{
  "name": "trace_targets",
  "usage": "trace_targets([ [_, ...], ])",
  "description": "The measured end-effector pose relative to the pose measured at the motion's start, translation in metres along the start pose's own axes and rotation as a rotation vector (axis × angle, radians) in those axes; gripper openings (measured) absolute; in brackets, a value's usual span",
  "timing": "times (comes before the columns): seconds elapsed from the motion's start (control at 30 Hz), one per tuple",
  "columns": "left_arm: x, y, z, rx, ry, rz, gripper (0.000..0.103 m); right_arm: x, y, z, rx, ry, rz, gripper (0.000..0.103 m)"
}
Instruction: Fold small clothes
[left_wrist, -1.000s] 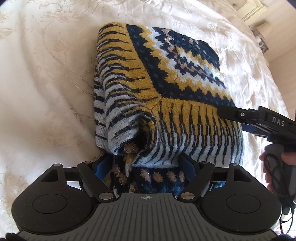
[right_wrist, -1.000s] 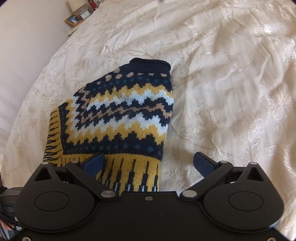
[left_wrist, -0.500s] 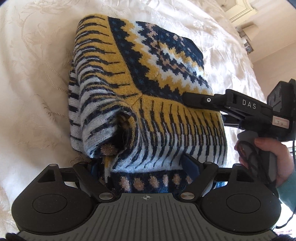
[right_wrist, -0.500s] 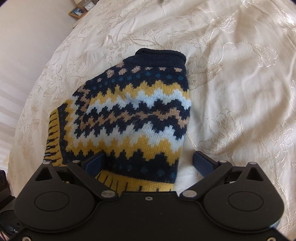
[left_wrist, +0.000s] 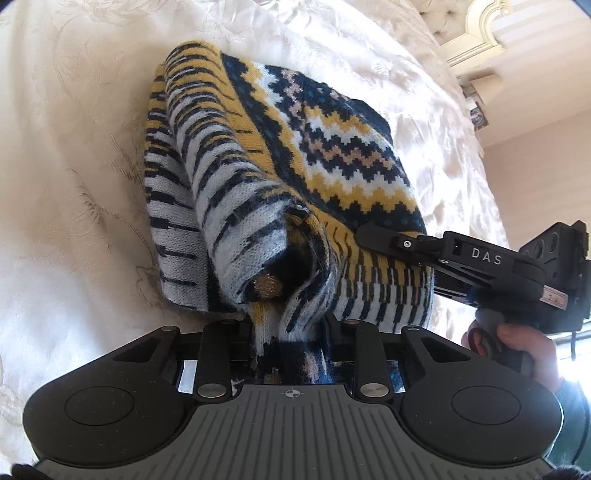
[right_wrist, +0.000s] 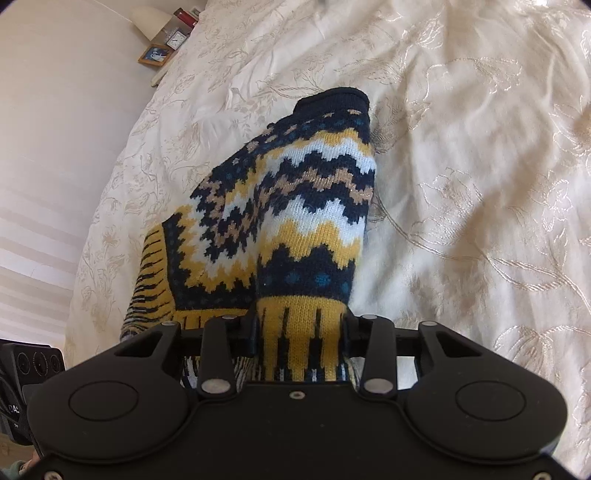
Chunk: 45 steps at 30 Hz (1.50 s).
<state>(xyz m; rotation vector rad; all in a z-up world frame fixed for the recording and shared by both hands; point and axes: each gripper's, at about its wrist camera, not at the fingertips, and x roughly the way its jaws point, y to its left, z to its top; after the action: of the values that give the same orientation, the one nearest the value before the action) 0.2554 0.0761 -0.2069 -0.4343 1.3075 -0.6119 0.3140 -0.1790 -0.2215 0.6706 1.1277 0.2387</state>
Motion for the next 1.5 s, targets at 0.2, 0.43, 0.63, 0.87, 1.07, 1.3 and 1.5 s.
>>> trace_targets([
  [0.2,-0.003,-0.018,-0.017,0.002,0.013,-0.026,0.027,-0.028,0.004,-0.009,-0.039,0.032,-0.036,0.047],
  [0.43,0.01,-0.049,-0.08,-0.007,0.068,-0.029,0.027,-0.059,-0.01,-0.019,-0.067,0.102,-0.066,0.048],
  [0.63,0.022,-0.062,-0.119,-0.027,0.063,0.095,0.029,-0.067,-0.024,-0.04,-0.101,0.148,-0.099,0.053],
  [0.87,-0.019,-0.072,-0.138,-0.003,-0.083,0.279,0.029,-0.08,-0.027,-0.042,-0.147,0.087,-0.128,0.065],
  [1.07,-0.059,-0.111,-0.15,0.188,-0.232,0.339,0.029,-0.099,-0.034,-0.039,-0.151,-0.006,-0.131,0.069],
  [1.3,-0.026,-0.14,-0.127,0.273,-0.255,0.316,0.03,-0.106,-0.038,-0.035,-0.169,-0.058,-0.184,0.071],
  [1.5,0.001,-0.108,-0.119,0.199,-0.2,0.395,0.03,-0.105,-0.038,-0.03,-0.162,-0.082,-0.22,0.071],
])
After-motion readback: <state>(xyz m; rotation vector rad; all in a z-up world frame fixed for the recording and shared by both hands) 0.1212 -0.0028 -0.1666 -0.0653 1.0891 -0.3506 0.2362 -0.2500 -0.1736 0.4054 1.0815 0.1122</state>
